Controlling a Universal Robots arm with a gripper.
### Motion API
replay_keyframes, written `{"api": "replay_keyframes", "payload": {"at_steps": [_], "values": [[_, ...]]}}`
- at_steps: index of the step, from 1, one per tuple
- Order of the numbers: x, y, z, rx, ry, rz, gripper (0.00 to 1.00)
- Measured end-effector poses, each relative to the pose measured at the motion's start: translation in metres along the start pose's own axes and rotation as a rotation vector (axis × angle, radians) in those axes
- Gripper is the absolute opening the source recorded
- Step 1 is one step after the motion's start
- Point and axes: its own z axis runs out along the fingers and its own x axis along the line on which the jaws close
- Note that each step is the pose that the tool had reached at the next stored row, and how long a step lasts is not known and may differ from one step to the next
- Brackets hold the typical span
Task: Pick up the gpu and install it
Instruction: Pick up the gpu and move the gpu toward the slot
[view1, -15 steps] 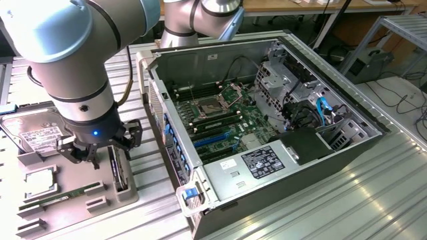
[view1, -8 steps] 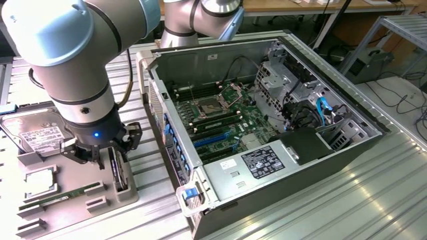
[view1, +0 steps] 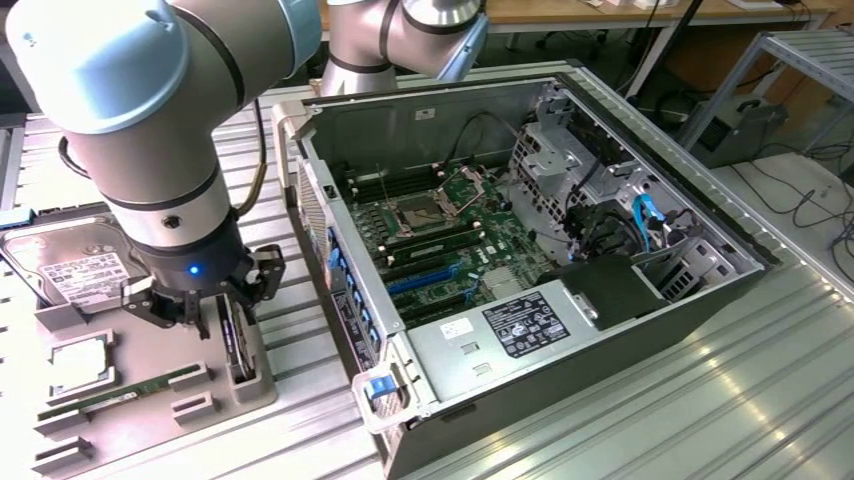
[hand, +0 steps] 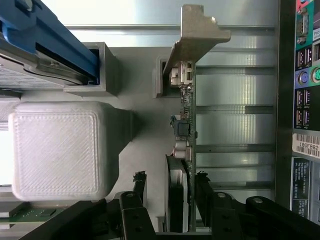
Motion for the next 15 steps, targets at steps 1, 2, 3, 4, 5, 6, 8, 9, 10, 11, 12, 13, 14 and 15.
{"api": "replay_keyframes", "payload": {"at_steps": [1,2,3,4,5,6,8,9,10,11,12,13,14,15], "values": [[0.0,0.0,0.0001,0.0,0.0,0.0,0.51],[0.0,0.0,0.0001,-0.0001,0.0,0.0,0.5],[-0.0001,0.0,0.0002,-0.0001,0.0,0.0,0.5],[-0.0001,0.0,0.0002,-0.0001,-0.0001,0.0,0.5],[-0.0002,0.0,0.0003,-0.0001,-0.0001,0.0,0.43],[-0.0002,0.0,0.0003,-0.0001,-0.0002,0.0,0.36],[-0.0002,0.0,0.0002,-0.0001,0.0,0.0,0.31],[-0.0003,0.0,0.0002,-0.0001,-0.0001,0.0,0.27],[-0.0003,0.0,0.0003,-0.0002,-0.0001,0.0,0.27],[-0.0005,0.0,0.0003,-0.0002,0.0,0.0,0.27],[-0.0006,0.0,0.0003,-0.0002,-0.0001,0.0,0.27],[-0.0007,0.0,0.0003,-0.0002,0.0,0.0,0.27],[-0.0007,0.0,0.0003,-0.0001,-0.0001,0.0,0.27],[-0.0007,0.0,0.0003,-0.0001,-0.0001,0.0,0.27]]}}
